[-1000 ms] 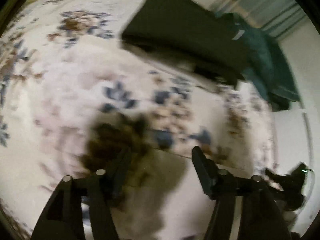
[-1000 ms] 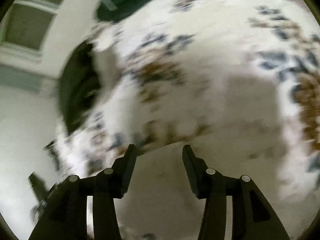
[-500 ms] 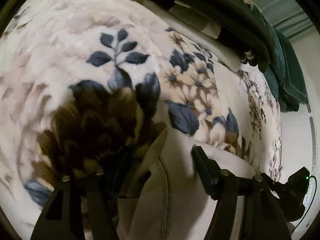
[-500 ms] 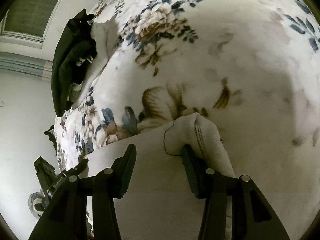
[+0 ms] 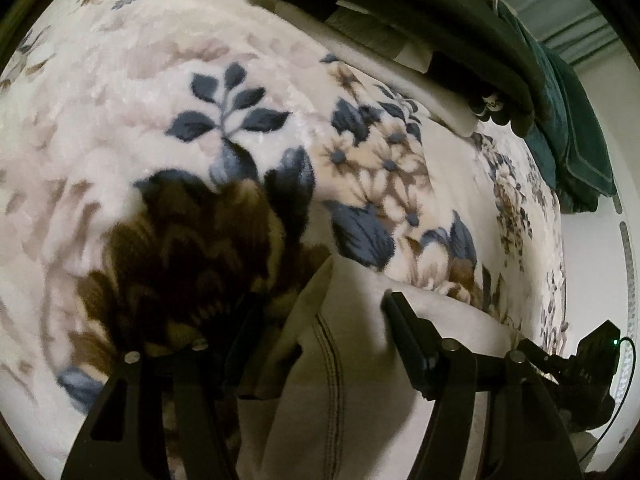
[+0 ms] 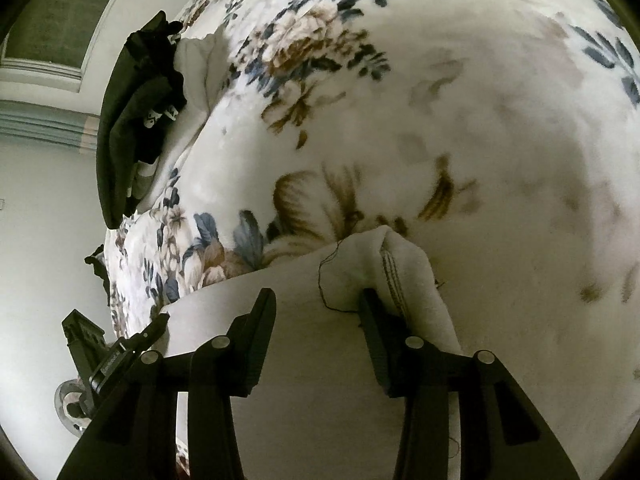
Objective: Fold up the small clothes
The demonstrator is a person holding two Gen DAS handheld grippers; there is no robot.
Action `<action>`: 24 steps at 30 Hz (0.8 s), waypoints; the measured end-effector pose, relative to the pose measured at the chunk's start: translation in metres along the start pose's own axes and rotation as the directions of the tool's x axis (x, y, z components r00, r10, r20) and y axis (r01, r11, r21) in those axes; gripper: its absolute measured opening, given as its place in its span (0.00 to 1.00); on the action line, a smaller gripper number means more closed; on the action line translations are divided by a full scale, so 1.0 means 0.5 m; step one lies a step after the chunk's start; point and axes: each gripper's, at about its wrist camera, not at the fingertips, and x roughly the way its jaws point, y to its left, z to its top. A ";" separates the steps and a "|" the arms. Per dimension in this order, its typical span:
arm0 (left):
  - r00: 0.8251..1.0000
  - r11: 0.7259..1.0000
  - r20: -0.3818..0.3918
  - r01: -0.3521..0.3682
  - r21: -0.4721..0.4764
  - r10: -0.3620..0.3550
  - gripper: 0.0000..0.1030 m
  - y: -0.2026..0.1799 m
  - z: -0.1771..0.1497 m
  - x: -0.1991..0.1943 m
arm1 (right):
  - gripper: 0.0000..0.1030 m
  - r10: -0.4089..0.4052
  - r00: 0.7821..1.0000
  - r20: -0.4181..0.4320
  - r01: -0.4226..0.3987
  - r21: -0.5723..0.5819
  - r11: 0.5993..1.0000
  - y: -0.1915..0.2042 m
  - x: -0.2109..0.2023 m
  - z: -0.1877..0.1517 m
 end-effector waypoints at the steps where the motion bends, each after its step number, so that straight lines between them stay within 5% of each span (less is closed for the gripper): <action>1: 1.000 1.000 0.003 0.001 -0.004 -0.001 0.61 -0.004 0.003 -0.014 | 0.44 0.000 1.000 -0.006 0.000 0.002 1.000 0.001 -0.002 0.002; 5: 0.997 0.999 0.064 0.039 0.033 -0.041 0.59 -0.014 0.018 -0.102 | 0.54 0.063 0.997 -0.036 -0.062 0.013 0.998 0.013 -0.038 0.008; 7: 0.996 0.998 0.063 0.056 0.016 -0.057 0.61 0.007 0.019 -0.125 | 0.68 0.097 0.994 -0.039 -0.097 0.006 0.995 0.012 -0.069 0.004; 13: 0.989 0.987 -0.069 0.127 -0.098 -0.134 0.64 0.115 -0.028 -0.094 | 0.76 0.087 0.991 -0.102 -0.083 0.043 0.996 -0.071 -0.120 -0.022; 15: 0.973 0.973 -0.110 0.185 -0.140 -0.201 0.64 0.132 -0.050 -0.072 | 0.77 0.099 0.985 -0.138 -0.089 0.079 0.993 -0.110 -0.113 -0.031; 17: 0.956 0.952 -0.123 0.242 -0.185 -0.267 0.64 0.141 -0.066 -0.054 | 0.77 0.203 0.961 -0.190 -0.173 0.165 0.971 -0.154 -0.088 -0.044; 24: 0.890 0.858 -0.097 0.393 -0.331 -0.445 0.64 0.159 -0.072 -0.022 | 0.77 0.361 0.899 -0.247 -0.292 0.276 0.916 -0.202 -0.012 -0.068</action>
